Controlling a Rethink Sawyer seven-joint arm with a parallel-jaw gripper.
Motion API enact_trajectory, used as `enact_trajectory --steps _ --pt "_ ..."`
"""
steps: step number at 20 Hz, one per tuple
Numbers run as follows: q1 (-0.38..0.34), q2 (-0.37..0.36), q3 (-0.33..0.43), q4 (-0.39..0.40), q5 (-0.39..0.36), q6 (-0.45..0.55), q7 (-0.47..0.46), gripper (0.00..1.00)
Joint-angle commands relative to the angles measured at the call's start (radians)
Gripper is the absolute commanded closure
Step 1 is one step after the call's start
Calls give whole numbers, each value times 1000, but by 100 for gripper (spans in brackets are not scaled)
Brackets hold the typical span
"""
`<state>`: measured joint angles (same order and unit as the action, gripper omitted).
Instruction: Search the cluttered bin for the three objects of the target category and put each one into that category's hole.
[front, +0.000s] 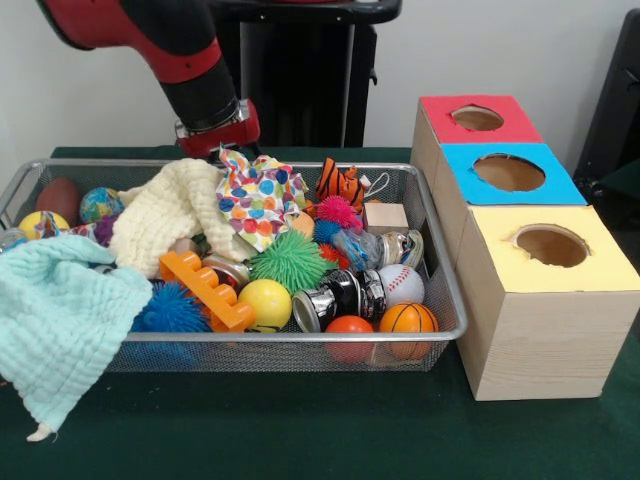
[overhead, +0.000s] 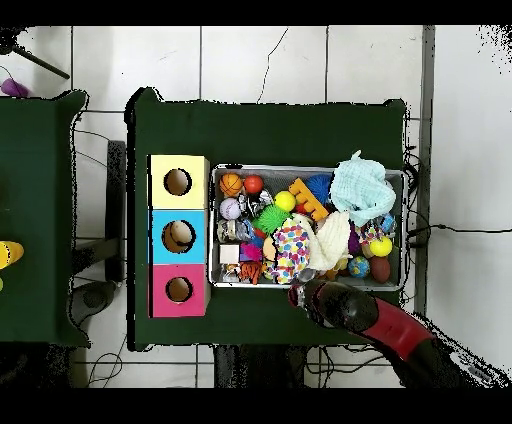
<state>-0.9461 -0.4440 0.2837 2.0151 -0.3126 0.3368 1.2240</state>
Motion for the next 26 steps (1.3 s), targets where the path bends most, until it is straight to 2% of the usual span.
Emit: enact_trajectory --steps 1,8,13,18,26 --pt "13 -2 94 -155 -17 70 8 0" --pt "26 -153 86 -100 -8 153 6 0" --pt "37 -242 101 -116 -18 254 -44 0" --pt "-3 -176 153 -137 -33 210 -67 0" --pt "-14 -120 175 -178 -57 200 -77 0"
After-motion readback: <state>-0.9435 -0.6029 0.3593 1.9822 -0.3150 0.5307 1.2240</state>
